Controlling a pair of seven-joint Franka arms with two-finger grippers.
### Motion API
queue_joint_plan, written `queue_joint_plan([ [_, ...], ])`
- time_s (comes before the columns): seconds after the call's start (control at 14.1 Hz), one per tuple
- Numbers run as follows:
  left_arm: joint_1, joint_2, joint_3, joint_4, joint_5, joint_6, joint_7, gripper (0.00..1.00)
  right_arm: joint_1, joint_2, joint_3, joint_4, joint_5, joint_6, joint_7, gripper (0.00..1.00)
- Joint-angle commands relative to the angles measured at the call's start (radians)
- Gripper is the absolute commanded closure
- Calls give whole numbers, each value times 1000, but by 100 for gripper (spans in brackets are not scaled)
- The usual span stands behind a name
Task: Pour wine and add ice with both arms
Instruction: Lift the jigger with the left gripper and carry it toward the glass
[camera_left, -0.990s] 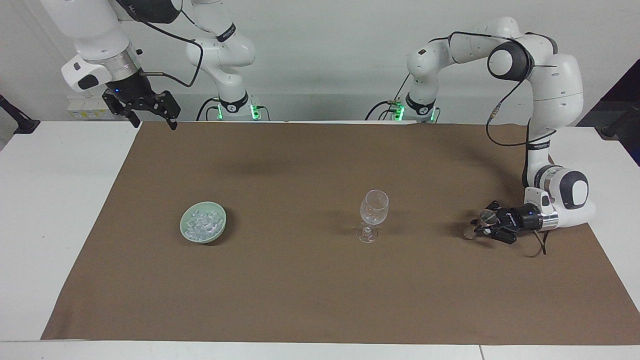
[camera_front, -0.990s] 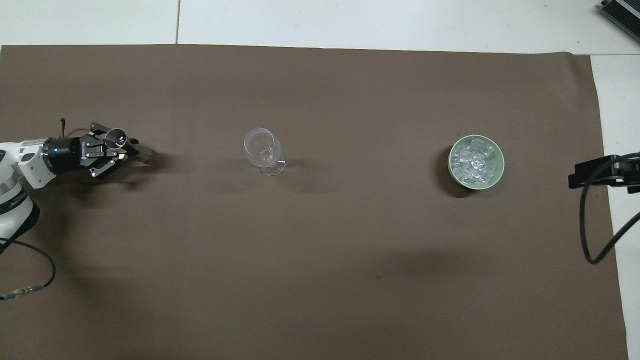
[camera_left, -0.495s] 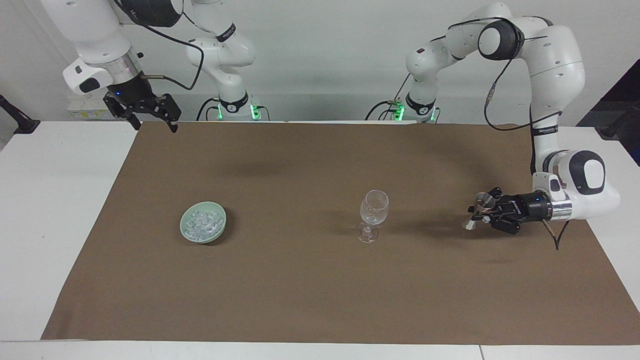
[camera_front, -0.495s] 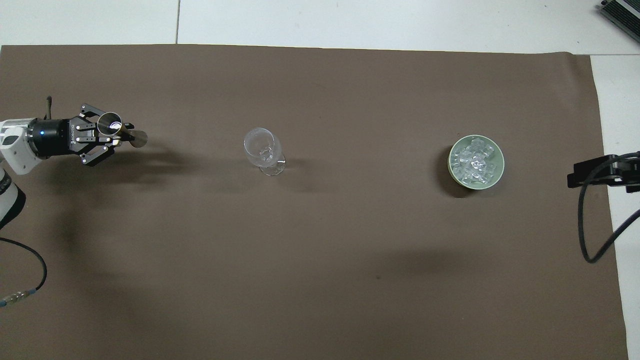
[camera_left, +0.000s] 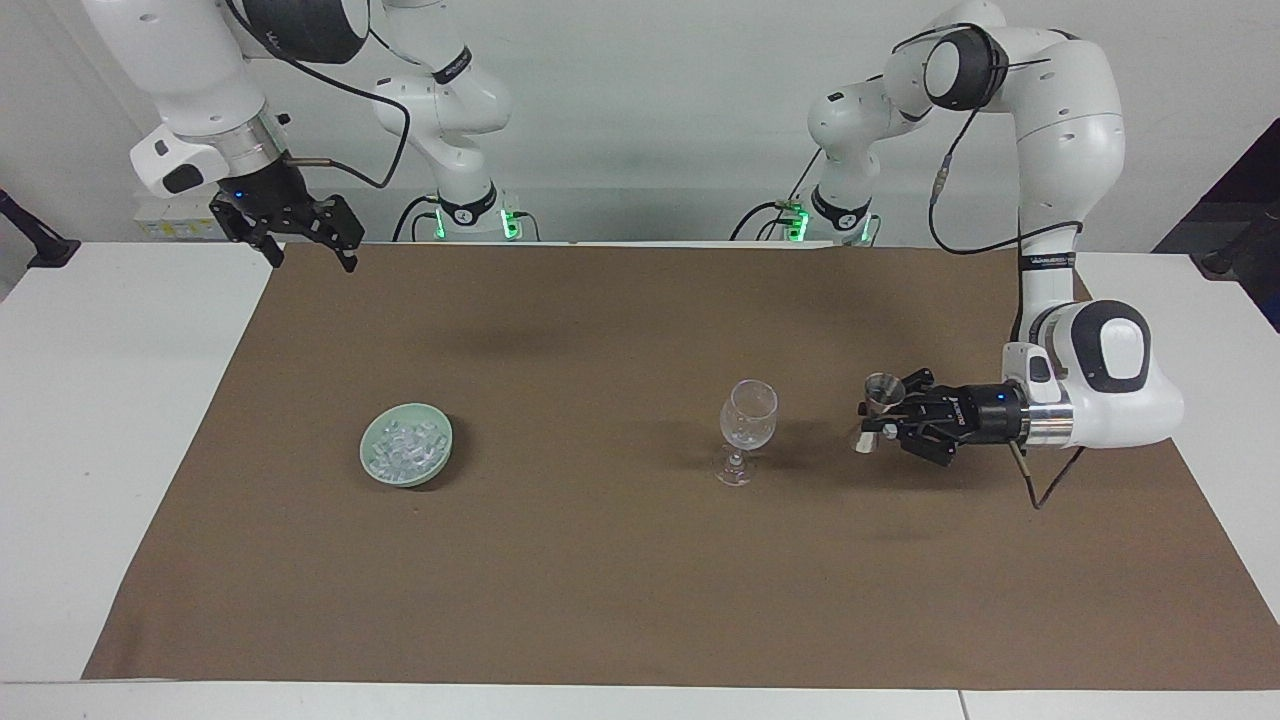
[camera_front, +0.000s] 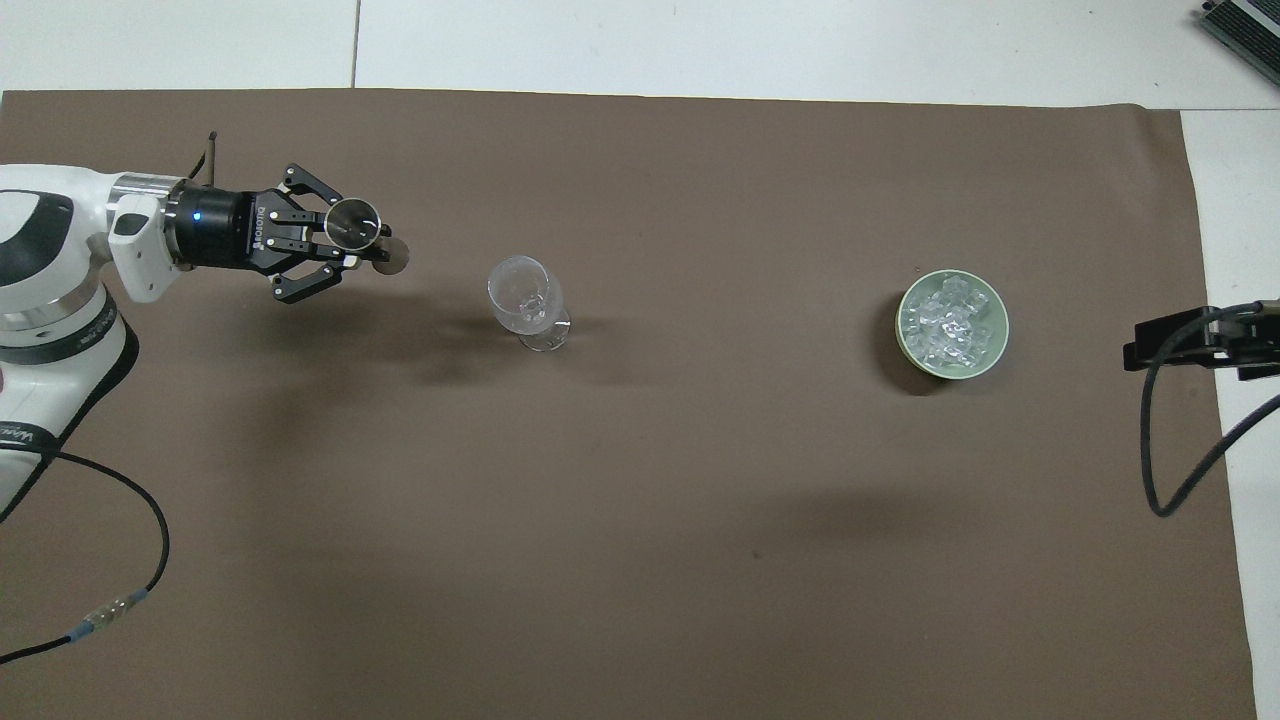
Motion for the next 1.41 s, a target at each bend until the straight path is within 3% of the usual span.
queue_joint_plan([
  [0.0, -43, -43, 19, -44, -23, 46, -11, 95, -6, -22, 0, -36, 17, 22, -24, 0],
  [0.42, -78, -114, 28, -93, -13, 104, -92, 95, -5, -29, 0, -42, 18, 21, -22, 0],
  [0.92, -92, -226, 31, -222, -7, 205, -123, 94, -5, -29, 2, -43, 20, 22, -22, 0],
  [1.34, -114, -272, 33, -256, 27, 250, -141, 94, -5, -30, 2, -45, 23, 24, -22, 0],
])
